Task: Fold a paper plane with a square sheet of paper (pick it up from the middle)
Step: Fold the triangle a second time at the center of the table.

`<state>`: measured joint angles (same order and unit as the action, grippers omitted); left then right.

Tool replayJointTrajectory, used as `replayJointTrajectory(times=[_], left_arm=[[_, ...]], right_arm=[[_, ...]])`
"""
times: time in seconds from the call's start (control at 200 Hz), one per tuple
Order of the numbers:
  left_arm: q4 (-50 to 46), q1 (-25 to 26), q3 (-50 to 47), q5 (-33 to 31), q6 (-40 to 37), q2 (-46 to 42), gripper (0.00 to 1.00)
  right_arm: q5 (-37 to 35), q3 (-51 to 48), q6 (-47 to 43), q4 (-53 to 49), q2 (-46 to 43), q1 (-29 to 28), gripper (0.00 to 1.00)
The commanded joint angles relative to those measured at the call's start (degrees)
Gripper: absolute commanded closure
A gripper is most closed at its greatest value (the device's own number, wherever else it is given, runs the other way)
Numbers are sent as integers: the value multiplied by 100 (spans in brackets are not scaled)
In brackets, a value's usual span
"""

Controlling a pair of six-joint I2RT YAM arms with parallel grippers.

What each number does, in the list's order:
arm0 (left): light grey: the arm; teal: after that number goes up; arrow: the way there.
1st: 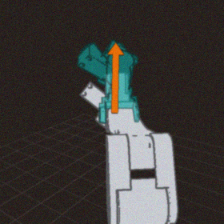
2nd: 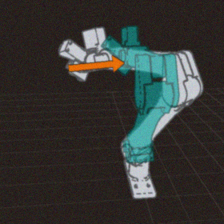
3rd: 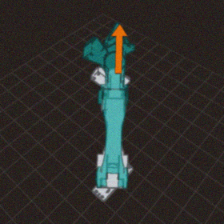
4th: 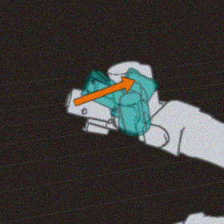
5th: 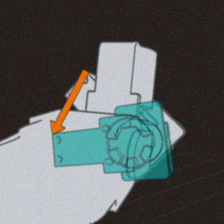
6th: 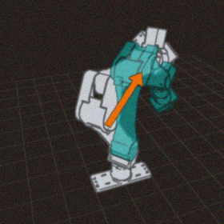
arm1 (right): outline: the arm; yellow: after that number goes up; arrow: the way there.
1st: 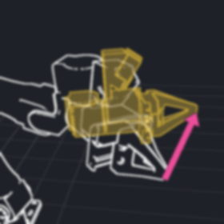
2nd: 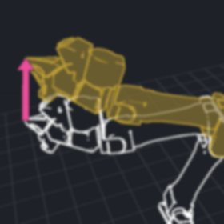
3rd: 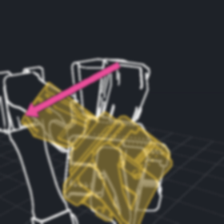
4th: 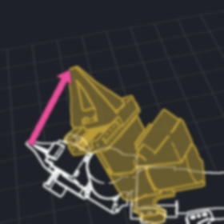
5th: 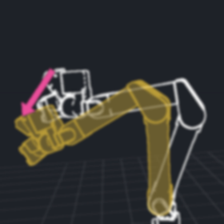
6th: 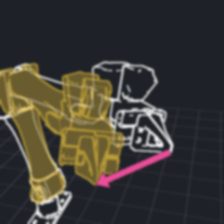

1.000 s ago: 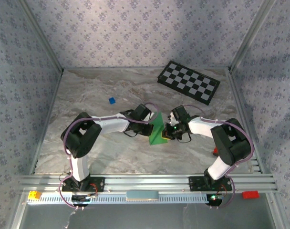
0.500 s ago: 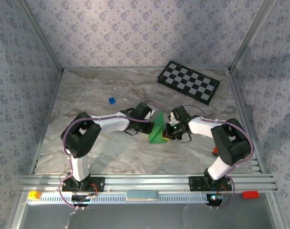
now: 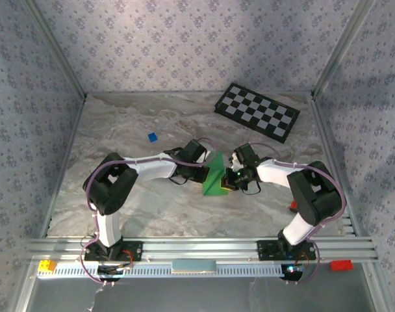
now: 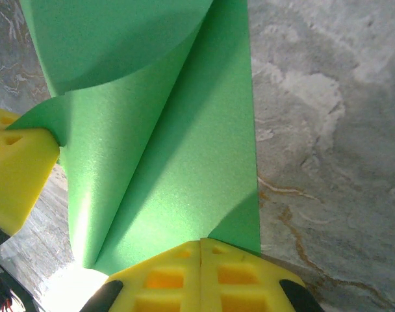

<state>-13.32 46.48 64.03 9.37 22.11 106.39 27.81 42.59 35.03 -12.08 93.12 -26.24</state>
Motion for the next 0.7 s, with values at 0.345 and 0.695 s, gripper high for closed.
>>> replayJointTrajectory(times=[0.345, 0.695], left_arm=[[132, -24, 27, 4, -27, 268, 100], [137, -22, -5, 91, -128, 201, 100]], right_arm=[[-346, -22, -115, -443, 195, 49, 100], [-338, 30, -172, -484, 235, 68, 100]])
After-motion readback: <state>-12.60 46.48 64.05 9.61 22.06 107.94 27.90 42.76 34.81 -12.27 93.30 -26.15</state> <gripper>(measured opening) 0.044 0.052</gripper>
